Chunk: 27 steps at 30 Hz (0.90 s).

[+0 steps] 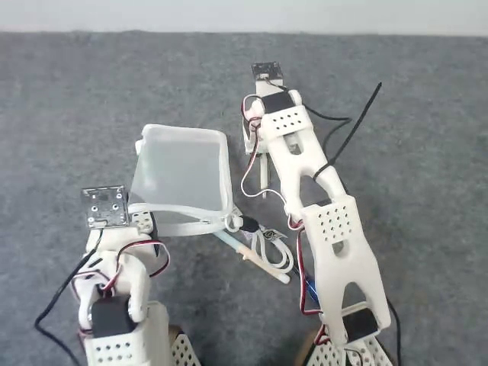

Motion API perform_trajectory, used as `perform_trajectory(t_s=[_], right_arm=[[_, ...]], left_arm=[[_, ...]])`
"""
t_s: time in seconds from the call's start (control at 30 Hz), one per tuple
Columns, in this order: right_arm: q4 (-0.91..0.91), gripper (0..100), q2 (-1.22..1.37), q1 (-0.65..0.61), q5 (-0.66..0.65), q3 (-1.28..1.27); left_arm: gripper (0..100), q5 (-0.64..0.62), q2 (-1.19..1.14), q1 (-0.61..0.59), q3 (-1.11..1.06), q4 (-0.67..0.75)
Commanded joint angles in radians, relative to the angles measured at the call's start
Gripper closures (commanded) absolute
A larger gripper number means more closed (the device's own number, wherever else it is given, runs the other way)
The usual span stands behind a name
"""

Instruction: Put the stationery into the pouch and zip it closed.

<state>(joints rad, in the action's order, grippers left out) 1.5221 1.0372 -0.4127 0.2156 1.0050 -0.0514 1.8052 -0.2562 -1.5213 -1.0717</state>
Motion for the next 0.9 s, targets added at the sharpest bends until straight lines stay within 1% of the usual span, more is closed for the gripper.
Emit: perform_trajectory(t_s=[0.0, 0.23, 0.37, 0.47, 0.7, 0.77, 0.87], right_arm=[[0.091, 95.7, -0.035, 0.012, -0.015, 0.071], [0.262, 95.7, -0.033, 0.012, -0.018, 0.18], [0.272, 95.8, -0.035, 0.013, -0.109, 0.192], [0.272, 99.7, -0.035, 0.01, -0.166, 0.192], [0.277, 99.1, -0.036, 0.012, -0.18, 0.192], [0.277, 97.2, -0.036, 0.01, -0.176, 0.192], [0.277, 91.6, -0.036, 0.01, -0.176, 0.192]], left_arm=[[99, -0.009, 0.017, -0.008, 0.065, 0.008], [99, -0.009, 0.017, -0.008, 0.065, 0.008], [99, -0.009, 0.017, -0.008, 0.065, 0.008], [99, -0.009, 0.017, -0.008, 0.065, 0.009], [99, -0.009, 0.017, -0.008, 0.065, 0.009], [99, -0.009, 0.017, -0.008, 0.065, 0.009], [99, -0.009, 0.017, -0.008, 0.065, 0.009]])
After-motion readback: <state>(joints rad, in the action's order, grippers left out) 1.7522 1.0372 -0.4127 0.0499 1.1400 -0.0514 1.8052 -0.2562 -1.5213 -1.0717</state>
